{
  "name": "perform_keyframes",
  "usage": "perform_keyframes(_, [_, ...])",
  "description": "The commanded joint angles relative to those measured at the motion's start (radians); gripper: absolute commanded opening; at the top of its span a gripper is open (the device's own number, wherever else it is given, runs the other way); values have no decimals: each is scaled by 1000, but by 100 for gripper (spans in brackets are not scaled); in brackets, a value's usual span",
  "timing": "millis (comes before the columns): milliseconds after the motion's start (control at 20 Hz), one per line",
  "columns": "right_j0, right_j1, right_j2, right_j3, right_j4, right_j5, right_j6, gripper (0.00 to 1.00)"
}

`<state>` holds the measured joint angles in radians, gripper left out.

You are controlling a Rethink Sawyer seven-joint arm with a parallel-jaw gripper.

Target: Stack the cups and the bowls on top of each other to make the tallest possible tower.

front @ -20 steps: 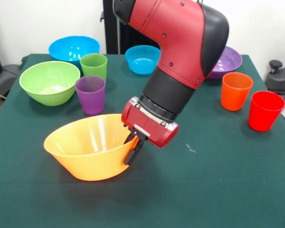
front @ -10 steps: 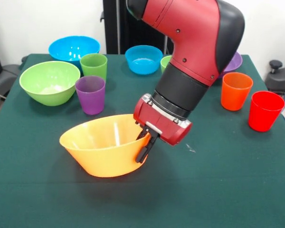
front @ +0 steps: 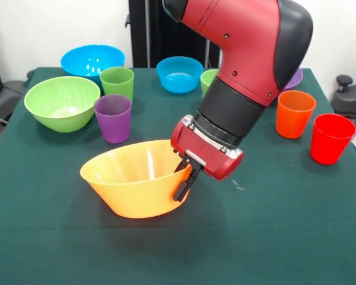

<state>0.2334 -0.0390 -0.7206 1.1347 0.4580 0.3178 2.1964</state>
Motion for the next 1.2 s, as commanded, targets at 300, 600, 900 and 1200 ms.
perform_keyframes(300, [19,-11,76,-43,38,67,172,100])
perform_keyframes(600, [16,-17,97,-23,44,38,163,100])
perform_keyframes(900, [9,-39,123,2,38,24,145,100])
perform_keyframes(1200, [15,-159,172,119,5,22,94,100])
